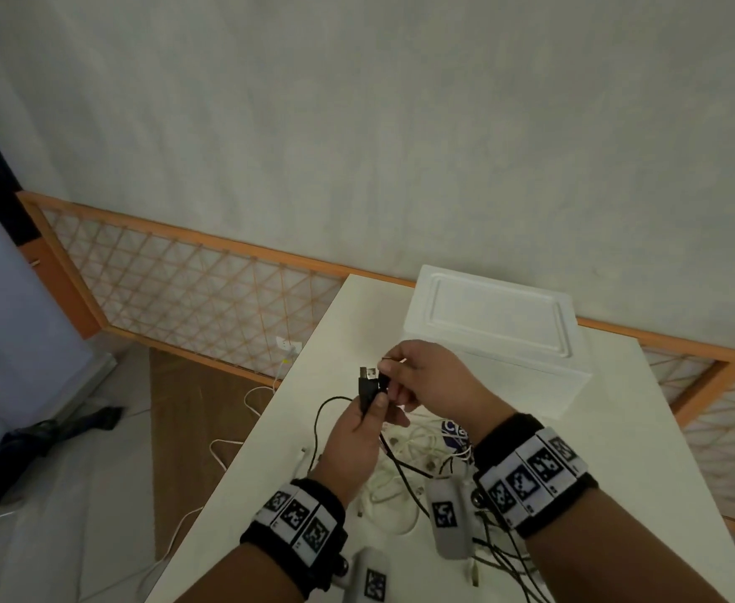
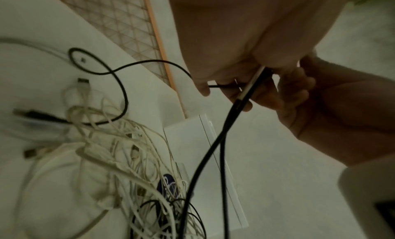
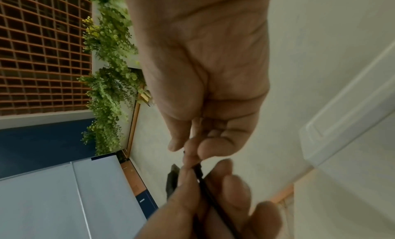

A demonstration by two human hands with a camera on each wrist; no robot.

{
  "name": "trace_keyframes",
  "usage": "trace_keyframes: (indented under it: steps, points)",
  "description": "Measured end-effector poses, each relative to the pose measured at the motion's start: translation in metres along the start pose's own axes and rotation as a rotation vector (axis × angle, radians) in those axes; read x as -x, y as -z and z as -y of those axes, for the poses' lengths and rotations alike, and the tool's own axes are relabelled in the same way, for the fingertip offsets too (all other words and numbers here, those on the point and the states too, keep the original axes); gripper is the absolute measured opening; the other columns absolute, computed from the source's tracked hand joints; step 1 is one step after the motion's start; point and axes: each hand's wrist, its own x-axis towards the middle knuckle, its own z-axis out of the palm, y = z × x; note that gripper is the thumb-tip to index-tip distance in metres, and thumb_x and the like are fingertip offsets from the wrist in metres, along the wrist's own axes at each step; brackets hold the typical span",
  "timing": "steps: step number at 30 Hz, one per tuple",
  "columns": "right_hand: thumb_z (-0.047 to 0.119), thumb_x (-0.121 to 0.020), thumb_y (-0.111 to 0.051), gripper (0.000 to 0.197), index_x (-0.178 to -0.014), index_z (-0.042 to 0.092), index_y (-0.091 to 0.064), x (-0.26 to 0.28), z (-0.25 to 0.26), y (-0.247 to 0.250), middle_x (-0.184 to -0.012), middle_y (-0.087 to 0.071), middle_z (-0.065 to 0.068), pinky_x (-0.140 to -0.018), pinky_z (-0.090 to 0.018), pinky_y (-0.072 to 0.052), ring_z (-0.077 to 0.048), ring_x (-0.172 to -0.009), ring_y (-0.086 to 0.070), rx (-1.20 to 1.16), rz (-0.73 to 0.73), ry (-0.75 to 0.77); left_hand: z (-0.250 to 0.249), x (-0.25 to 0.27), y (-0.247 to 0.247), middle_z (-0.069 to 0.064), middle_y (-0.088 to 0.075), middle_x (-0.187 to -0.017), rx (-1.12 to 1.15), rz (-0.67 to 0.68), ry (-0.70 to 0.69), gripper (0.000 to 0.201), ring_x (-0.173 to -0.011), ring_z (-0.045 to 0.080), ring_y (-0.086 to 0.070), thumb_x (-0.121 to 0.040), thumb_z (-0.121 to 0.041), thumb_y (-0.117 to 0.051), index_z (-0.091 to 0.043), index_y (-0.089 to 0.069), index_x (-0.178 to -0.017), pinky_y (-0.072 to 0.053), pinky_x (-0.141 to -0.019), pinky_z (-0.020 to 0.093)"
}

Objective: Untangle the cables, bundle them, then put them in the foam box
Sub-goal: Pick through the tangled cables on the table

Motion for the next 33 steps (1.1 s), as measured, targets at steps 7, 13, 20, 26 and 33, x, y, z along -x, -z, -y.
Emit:
trace_keyframes:
  steps: [7,13,20,26,33]
  points:
    - [0.023,-0.098,-0.048,0.026,-0.109,0.014,-0.070,0.007,-0.019,-0.019,-0.077,-0.067,0.002,-0.075,-0.024,-0.050,0.002,-0.062,-0.061,0.089,0.048,0.269,-0.003,0.010,0.014,-0.007,-0.068,-0.067,-0.090,0.053,-0.018,0.014,-0.072,0.004,-0.061,-0.100,-0.023,-0.044,-0.015,-0.056,-0.101,-0.042,-0.071,0.013]
    - [0.011,-0.095,-0.045,0.029,-0.116,0.018,-0.063,0.012,-0.025,-0.043,-0.073,-0.064,-0.004,-0.071,-0.029,-0.049,-0.015,-0.065,-0.061,-0.437,0.143,0.018,-0.013,0.015,0.020,-0.003,-0.050,-0.055,0.024,-0.038,-0.054,0.015,-0.053,0.014,-0.053,-0.101,-0.020,-0.040,-0.012,-0.052,-0.105,-0.050,-0.060,0.026]
    - [0.009,-0.078,-0.049,0.028,-0.092,0.029,-0.064,0.020,-0.037,-0.053,-0.088,-0.067,-0.005,-0.087,-0.035,-0.043,-0.018,-0.089,-0.059,-0.127,0.523,0.029,-0.030,0.010,0.030,-0.004,-0.033,-0.054,0.591,-0.141,0.052,0.014,-0.045,0.009,-0.032,-0.102,-0.021,-0.038,-0.016,-0.047,-0.091,-0.032,-0.042,0.022]
    - [0.033,-0.086,-0.066,0.016,-0.084,0.017,-0.064,0.008,-0.030,-0.037,-0.077,-0.061,0.008,-0.077,-0.030,-0.046,-0.011,-0.078,-0.056,0.491,0.210,0.266,-0.026,0.004,0.051,-0.006,-0.024,-0.046,0.669,-0.265,0.140,0.026,-0.038,0.007,-0.019,-0.096,-0.018,-0.053,-0.018,-0.043,-0.072,-0.015,-0.038,0.021]
    - [0.030,-0.085,-0.065,0.014,-0.079,0.017,-0.063,0.006,-0.021,0.035,-0.072,-0.062,0.003,-0.067,-0.033,-0.045,-0.019,-0.073,-0.057,0.676,-0.264,0.288,-0.015,-0.005,0.091,-0.008,-0.019,-0.044,0.824,-0.392,0.236,0.048,-0.037,0.008,-0.015,-0.096,-0.039,-0.051,-0.022,-0.033,-0.055,-0.011,-0.038,0.022]
